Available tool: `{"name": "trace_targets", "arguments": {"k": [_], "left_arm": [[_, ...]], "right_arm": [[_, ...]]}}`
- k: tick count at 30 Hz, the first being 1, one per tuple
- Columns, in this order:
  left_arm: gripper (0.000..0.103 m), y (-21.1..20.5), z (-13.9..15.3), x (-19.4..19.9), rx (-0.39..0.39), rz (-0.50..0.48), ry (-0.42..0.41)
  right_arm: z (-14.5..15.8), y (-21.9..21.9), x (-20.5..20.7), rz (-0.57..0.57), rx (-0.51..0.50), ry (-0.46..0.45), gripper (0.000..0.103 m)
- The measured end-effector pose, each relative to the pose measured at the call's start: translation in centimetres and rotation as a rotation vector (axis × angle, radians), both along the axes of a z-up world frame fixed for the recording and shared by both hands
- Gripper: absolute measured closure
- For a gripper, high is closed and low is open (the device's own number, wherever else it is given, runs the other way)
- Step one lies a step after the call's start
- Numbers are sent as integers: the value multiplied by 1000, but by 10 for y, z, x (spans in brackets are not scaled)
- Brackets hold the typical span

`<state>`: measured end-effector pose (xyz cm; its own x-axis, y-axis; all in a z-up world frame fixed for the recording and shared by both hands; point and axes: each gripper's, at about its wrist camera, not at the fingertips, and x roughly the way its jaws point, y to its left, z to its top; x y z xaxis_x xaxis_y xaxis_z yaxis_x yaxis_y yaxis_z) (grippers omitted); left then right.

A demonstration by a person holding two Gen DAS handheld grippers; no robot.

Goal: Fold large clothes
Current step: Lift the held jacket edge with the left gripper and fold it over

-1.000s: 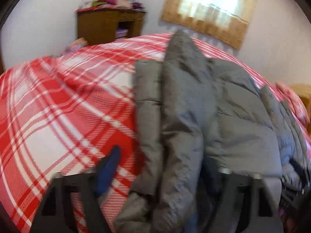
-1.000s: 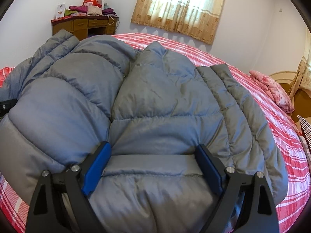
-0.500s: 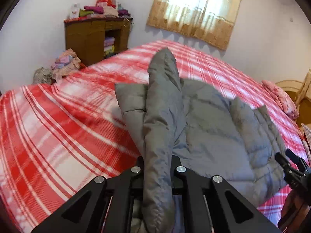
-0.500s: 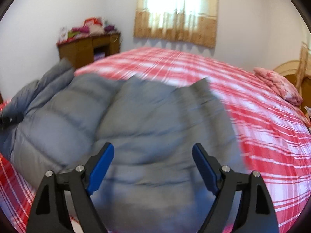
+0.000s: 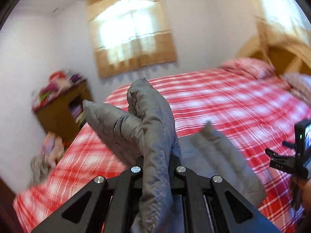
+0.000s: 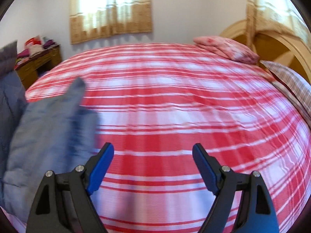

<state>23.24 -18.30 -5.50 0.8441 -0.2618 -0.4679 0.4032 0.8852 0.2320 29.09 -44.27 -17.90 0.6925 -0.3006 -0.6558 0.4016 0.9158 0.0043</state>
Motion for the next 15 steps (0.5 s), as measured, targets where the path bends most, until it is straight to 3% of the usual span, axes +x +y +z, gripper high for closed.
{"name": "trace_targets", "arguments": {"k": [3,7,9,12,15], "left_arm": [[97,-63,-25,-5,142,-62,-37],[97,-147,-81,-14,359,-127,-77],[95,-172,-109,-23,419,-163,-60],[85,-194,-127,-34,460,-183,-94],[71,-199,-110,-48,417,-219,-96]], "right_arm": [[-7,-31,-15,-55,22,10,18],[-17,-58,-30,-99,47,22,18],[-22,-67,-36,-108,68,23,18],[-26,-76,-39,-116,112,17,18],[-25,-80,-39,-112,123,16,18]]}}
